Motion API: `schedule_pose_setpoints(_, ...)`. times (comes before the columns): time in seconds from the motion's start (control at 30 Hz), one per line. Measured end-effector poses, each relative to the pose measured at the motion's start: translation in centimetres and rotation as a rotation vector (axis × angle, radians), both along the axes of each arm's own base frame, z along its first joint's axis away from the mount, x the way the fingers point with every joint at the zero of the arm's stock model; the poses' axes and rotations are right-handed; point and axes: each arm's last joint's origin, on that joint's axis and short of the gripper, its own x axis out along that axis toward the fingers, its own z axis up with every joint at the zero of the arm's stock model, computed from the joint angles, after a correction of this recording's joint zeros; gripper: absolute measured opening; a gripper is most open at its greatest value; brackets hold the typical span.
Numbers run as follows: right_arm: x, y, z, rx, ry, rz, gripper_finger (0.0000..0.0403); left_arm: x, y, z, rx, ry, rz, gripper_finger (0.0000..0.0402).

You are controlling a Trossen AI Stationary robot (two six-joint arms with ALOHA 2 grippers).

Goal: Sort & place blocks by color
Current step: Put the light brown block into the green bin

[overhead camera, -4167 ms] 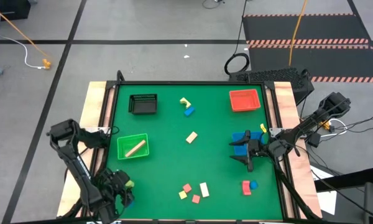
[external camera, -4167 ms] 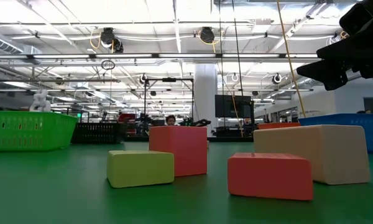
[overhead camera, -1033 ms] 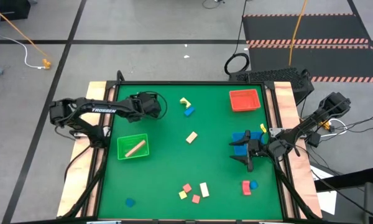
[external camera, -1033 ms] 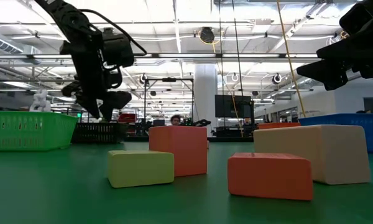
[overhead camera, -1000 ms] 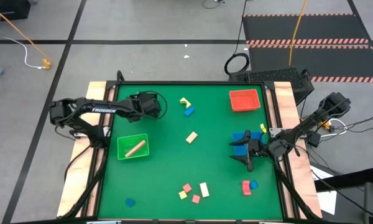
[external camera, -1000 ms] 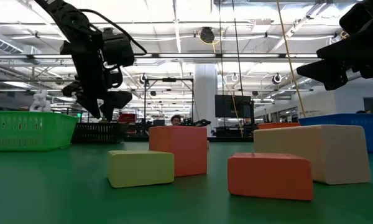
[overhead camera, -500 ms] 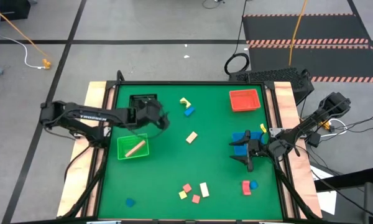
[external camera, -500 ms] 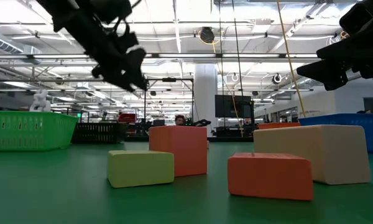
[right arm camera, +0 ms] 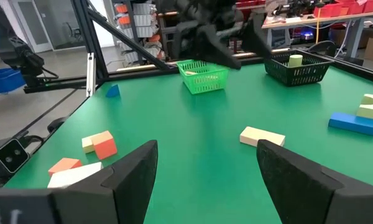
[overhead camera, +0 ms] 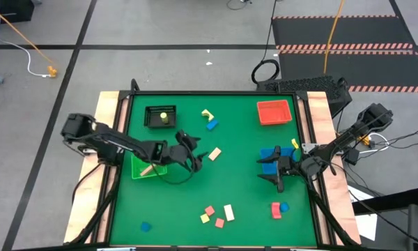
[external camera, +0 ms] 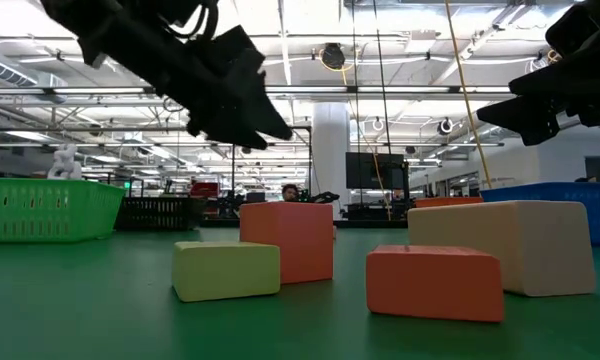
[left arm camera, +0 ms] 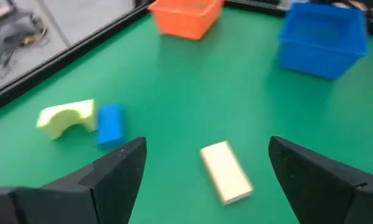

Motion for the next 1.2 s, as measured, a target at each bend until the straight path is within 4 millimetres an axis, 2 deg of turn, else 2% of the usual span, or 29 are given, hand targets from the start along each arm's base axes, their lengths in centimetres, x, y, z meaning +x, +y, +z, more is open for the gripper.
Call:
schedule_pose_setpoints(0.2, 0.0, 0.0, 0.1, 0.003, -0.005, 0.0, 0.0267, 1.8, -1.5, -3.4, 0.063, -0.013, -0.072, 0.034)
schedule_pose_setpoints(0.43, 0.0, 0.0, 0.1, 0.004, -0.005, 0.0, 0.0267, 2.8, -1.6, -7.0, 0.123, -0.007, -0.019, 0.034)
schedule_pose_setpoints(0.7, 0.0, 0.0, 0.1, 0.005, -0.005, 0.0, 0.0267, 3.8, -1.0, -10.0, 0.081, -0.013, 0.012, 0.034)
schedule_pose_setpoints(0.9, 0.0, 0.0, 0.1, 0.004, -0.005, 0.0, 0.0267, 4.6, -0.4, -10.6, 0.06, -0.008, 0.02, 0.0334)
schedule_pose_setpoints(1.03, 0.0, 0.0, 0.1, 0.004, -0.005, 0.0, 0.0267, 4.6, 0.3, -10.8, -0.011, -0.002, 0.026, 0.0292)
schedule_pose_setpoints(1.2, 0.0, 0.0, 0.0, 0.004, -0.004, 0.0, 0.0267, 4.3, 1.3, -11.3, -0.074, 0.047, 0.089, 0.0171)
